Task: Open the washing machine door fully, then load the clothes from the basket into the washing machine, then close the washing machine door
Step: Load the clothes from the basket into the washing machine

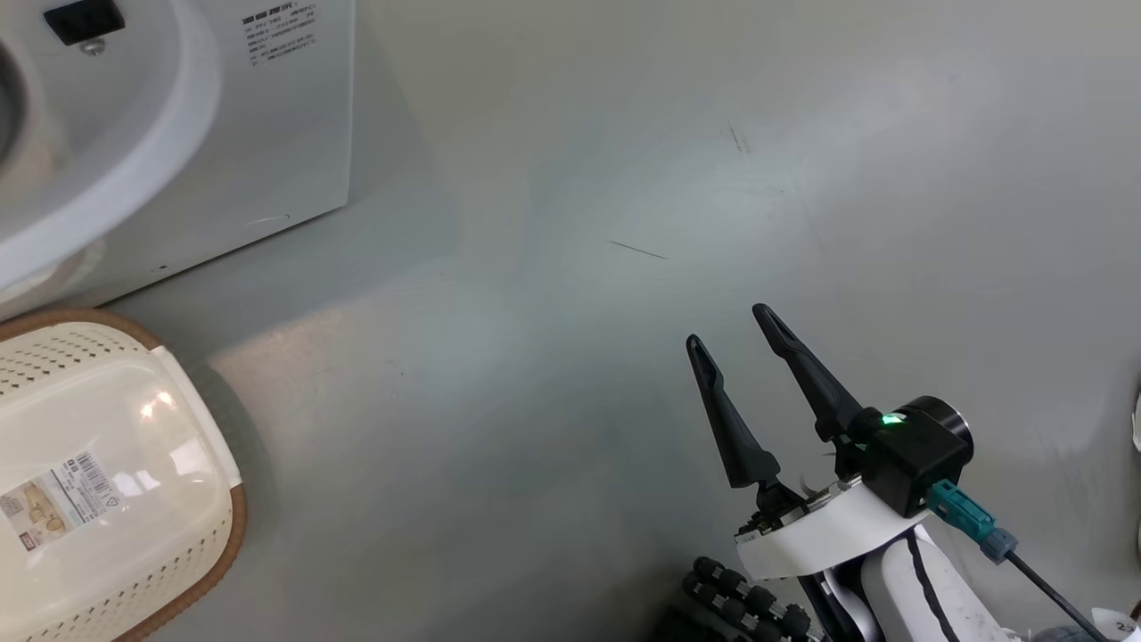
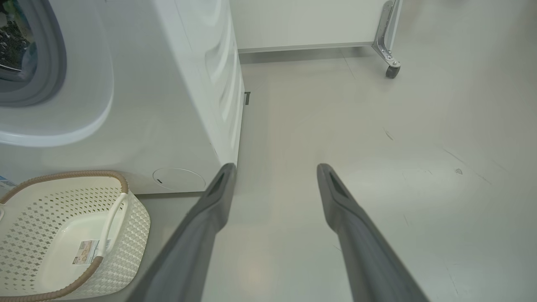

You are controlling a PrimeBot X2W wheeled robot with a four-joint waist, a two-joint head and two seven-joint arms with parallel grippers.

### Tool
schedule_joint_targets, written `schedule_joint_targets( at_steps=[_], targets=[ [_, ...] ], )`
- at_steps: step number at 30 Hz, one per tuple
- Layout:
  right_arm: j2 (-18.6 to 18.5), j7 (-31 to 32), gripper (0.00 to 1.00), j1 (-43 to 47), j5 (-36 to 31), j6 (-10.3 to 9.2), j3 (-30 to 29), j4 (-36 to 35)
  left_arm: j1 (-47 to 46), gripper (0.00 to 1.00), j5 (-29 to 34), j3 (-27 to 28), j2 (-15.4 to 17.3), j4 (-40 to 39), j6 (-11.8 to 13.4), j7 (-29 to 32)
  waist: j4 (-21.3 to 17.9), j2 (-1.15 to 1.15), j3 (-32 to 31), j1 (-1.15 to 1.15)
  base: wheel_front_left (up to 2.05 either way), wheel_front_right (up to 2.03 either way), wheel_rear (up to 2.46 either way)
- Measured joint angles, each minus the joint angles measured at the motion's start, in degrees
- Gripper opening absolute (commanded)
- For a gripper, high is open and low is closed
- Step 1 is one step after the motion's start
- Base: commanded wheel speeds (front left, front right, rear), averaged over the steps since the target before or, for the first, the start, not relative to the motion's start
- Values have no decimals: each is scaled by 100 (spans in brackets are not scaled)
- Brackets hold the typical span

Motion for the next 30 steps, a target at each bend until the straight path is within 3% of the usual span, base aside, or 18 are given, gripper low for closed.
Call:
schedule_joint_targets(
  at_steps=[9,16,19,30],
  targets=[
    [4,0,100,94,-2,0,-37,-69,-479,0,107,-40,138,129,-66,-121,-3,0,231,0,0,0,0],
    [8,0,100,108,2,0,-54,-192,-995,0,130,87,175,174,-74,-582,39,0,366,0,0,0,0],
    [10,0,100,113,2,0,-57,-232,-1165,0,137,177,191,220,32,-801,57,0,426,0,2,2,2],
    [16,0,100,107,3,0,12,-221,-1120,0,404,-122,210,1006,66,-858,91,0,471,0,2,2,2]
  ],
)
